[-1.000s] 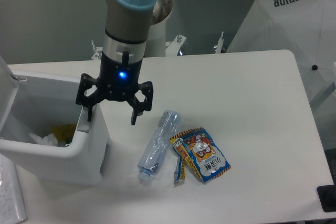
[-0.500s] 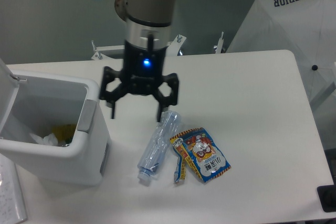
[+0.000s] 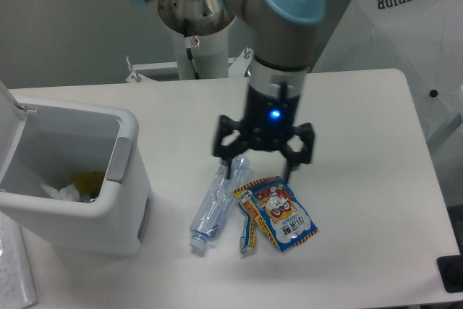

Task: Open the trash can

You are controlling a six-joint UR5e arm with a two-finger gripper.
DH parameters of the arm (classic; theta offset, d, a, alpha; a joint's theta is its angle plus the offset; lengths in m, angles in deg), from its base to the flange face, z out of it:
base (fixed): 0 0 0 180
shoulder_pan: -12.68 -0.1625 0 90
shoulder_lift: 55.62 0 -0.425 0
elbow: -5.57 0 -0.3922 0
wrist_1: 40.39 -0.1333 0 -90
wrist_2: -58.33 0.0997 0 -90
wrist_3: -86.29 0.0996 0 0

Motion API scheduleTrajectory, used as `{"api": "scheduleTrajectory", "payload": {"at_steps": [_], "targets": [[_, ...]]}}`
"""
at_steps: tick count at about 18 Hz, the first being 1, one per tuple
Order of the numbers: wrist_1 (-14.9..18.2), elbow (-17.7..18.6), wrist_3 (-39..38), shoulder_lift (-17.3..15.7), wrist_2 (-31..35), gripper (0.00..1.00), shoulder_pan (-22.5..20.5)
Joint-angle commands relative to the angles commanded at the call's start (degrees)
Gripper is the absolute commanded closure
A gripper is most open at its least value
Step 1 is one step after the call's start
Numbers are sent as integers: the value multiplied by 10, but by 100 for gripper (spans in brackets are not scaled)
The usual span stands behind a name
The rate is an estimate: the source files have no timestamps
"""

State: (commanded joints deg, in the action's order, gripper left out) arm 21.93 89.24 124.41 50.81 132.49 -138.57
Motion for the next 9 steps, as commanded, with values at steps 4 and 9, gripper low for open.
{"api": "scheduleTrajectory", "payload": {"at_steps": [4,9], "targets": [[-1,5,95,25,41,0,-47],[-2,5,286,55,76,0,-67]]}}
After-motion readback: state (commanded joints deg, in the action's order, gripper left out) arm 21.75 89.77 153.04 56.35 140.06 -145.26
